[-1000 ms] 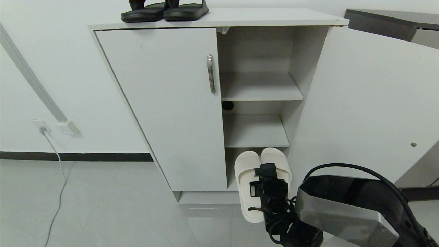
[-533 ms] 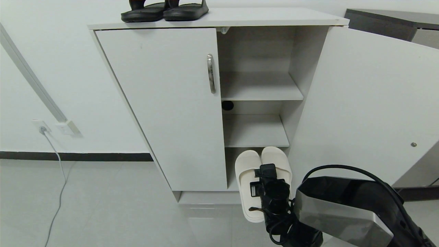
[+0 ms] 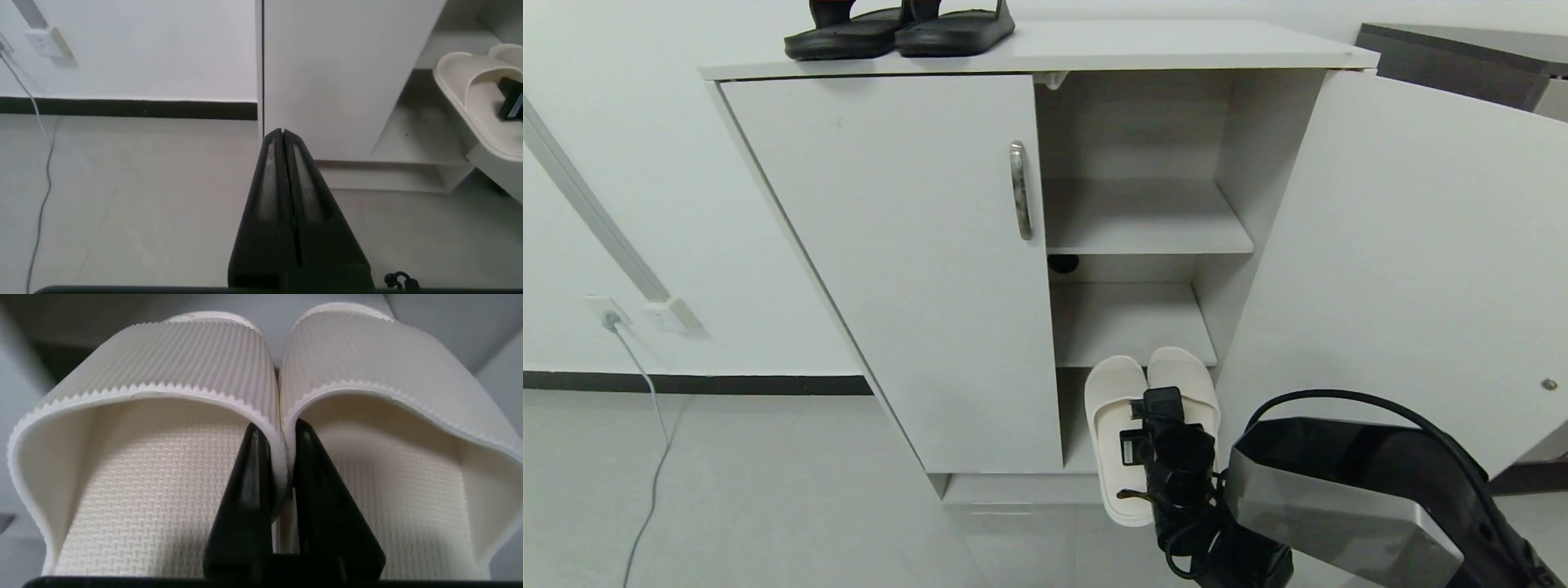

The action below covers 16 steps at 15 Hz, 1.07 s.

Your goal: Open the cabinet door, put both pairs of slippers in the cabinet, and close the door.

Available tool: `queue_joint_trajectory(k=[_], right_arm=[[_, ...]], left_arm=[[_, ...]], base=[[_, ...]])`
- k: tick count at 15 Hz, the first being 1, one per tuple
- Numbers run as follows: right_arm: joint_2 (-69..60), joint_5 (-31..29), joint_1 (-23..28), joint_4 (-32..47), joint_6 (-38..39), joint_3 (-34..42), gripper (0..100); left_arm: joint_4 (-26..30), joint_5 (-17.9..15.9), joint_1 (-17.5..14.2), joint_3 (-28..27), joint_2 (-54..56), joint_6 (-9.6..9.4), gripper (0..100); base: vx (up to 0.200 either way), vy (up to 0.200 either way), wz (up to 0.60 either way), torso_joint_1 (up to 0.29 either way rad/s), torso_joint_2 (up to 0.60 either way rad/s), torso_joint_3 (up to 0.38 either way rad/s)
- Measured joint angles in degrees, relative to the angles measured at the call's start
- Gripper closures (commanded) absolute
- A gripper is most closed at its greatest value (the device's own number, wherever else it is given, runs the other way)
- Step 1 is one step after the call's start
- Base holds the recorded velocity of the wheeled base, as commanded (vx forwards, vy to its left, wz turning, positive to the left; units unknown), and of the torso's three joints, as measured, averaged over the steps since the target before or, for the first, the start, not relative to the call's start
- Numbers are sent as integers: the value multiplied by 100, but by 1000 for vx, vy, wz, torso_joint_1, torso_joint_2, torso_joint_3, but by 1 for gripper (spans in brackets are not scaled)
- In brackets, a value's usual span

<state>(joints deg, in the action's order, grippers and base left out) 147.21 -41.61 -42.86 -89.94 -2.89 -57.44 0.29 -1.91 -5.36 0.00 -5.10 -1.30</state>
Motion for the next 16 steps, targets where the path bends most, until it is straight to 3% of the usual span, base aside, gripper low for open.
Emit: queue_joint_trajectory(k=[5, 10, 13, 16], right_arm=[[-35, 1, 9, -5, 0, 6, 100], [-38, 127, 133, 63, -4, -29, 100], [-38, 208, 318, 594, 82, -411, 100], [-33, 513, 483, 1708, 422, -1232, 100]], left_arm=[[-5, 0, -4, 0, 0, 2, 100], [-2, -2, -4, 0, 0, 7, 100], [-5, -2, -4, 0, 0, 9, 100], [-2, 0, -4, 0, 0, 9, 100]], base=[[200, 0, 0, 3, 1, 2], [0, 0, 0, 0, 0, 0], [0, 0, 0, 0, 0, 0], [0, 0, 0, 0, 0, 0]])
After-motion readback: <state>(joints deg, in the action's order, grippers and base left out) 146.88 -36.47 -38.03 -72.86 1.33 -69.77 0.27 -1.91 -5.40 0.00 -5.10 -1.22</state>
